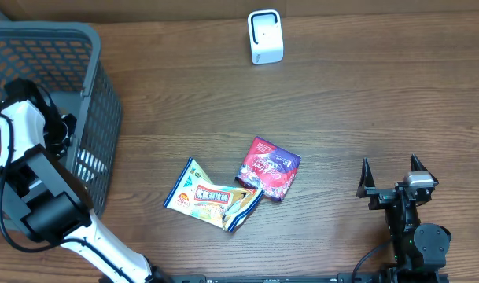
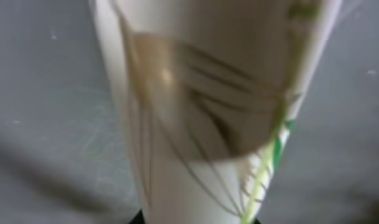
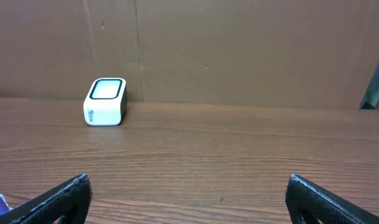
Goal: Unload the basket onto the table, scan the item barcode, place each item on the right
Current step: 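Reach the left gripper into the basket and grasp the white tube, then carry the white tube to the scanner and set it on table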
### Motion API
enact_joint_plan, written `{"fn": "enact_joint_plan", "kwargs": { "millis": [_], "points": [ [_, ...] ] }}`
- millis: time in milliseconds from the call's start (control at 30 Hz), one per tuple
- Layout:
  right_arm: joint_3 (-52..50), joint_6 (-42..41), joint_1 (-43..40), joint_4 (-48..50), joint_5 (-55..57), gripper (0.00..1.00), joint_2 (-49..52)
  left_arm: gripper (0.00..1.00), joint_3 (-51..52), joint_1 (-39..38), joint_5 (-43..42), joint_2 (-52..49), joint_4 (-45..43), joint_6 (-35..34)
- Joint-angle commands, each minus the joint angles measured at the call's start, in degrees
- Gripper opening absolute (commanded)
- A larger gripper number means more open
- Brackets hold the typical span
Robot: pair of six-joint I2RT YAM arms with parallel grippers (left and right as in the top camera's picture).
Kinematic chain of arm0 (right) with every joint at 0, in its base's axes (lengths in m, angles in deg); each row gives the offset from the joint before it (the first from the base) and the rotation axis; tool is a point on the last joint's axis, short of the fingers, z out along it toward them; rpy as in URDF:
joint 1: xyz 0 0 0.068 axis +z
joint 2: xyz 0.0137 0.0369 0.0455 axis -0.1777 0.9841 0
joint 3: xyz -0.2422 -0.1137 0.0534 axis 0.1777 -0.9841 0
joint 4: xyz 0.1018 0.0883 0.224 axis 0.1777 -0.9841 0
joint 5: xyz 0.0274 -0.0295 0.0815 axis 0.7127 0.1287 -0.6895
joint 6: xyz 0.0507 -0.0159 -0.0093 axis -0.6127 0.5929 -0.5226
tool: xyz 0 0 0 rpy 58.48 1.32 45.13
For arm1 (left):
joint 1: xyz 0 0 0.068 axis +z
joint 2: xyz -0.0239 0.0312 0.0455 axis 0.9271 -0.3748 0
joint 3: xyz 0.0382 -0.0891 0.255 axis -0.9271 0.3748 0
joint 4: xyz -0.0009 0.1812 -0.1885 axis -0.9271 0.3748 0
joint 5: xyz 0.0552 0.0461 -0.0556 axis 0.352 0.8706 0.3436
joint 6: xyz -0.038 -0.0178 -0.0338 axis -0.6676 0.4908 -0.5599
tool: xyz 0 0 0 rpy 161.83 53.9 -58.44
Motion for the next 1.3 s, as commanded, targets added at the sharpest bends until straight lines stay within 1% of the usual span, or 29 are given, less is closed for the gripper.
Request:
{"fn": "enact_joint_plan", "kwargs": {
  "millis": [0,100,133,233,333,400,533,633,733,800,833,933,1000,1067,1133,1233,1267],
  "points": [
    [-0.57,-0.20,0.11,0.42,0.33,1.00,-0.46,0.04,-1.44,-0.07,-0.04,-0.72,2.51,0.07],
    [-0.57,-0.17,0.11,0.42,0.33,1.00,-0.46,0.04,-6.97,-0.07,-0.02,-0.68,7.04,-1.84],
    [-0.57,-0.20,0.11,0.42,0.33,1.00,-0.46,0.04,-12.41,-0.07,-0.04,-0.59,10.56,-3.13],
    [-0.57,-0.20,0.11,0.42,0.33,1.00,-0.46,0.04,-23.32,-0.07,-0.81,-0.26,16.76,-4.61],
    [-0.57,-0.20,0.11,0.42,0.33,1.00,-0.46,0.04,-37.07,-0.09,-6.69,0.52,23.32,-4.59],
    [-0.57,-0.20,0.11,0.42,0.33,1.00,-0.46,0.04,-44.44,-0.09,-12.15,1.90,25.90,-4.46],
    [-0.57,-0.20,0.11,0.42,0.33,1.00,-0.46,0.04,-51.28,-0.44,-20.76,6.43,27.19,-4.46],
    [-0.57,-0.20,0.11,0.42,0.33,1.00,-0.46,0.04,-51.82,-2.58,-25.97,12.20,27.36,-4.44],
    [-0.57,-0.20,0.11,0.42,0.33,1.00,-0.46,0.04,-51.82,-5.86,-25.99,15.56,28.33,-4.46],
    [-0.57,-0.20,0.11,0.42,0.33,1.00,-0.46,0.04,-51.82,-10.84,-25.94,17.75,29.57,-4.44],
    [-0.57,-0.20,0.11,0.42,0.33,1.00,-0.46,0.04,-51.80,-15.43,-25.97,18.32,31.04,-4.44],
    [-0.57,-0.20,0.11,0.42,0.33,1.00,-0.46,0.04,-51.39,-23.56,-25.64,17.88,33.99,-3.56],
    [-0.57,-0.20,0.11,0.42,0.33,1.00,-0.46,0.04,-49.70,-30.82,-25.31,16.79,35.58,-3.58],
    [-0.57,-0.20,0.11,0.42,0.33,1.00,-0.46,0.04,-47.25,-36.70,-25.22,15.69,35.65,-3.56],
    [-0.57,-0.20,0.11,0.42,0.33,1.00,-0.46,0.04,-43.34,-44.33,-23.28,13.38,34.82,-3.63],
    [-0.57,-0.20,0.11,0.42,0.33,1.00,-0.46,0.04,-37.59,-53.13,-21.27,9.22,32.37,-4.28],
    [-0.57,-0.20,0.11,0.42,0.33,1.00,-0.46,0.04,-36.46,-54.80,-21.42,8.15,31.41,-4.90]
  ]
}}
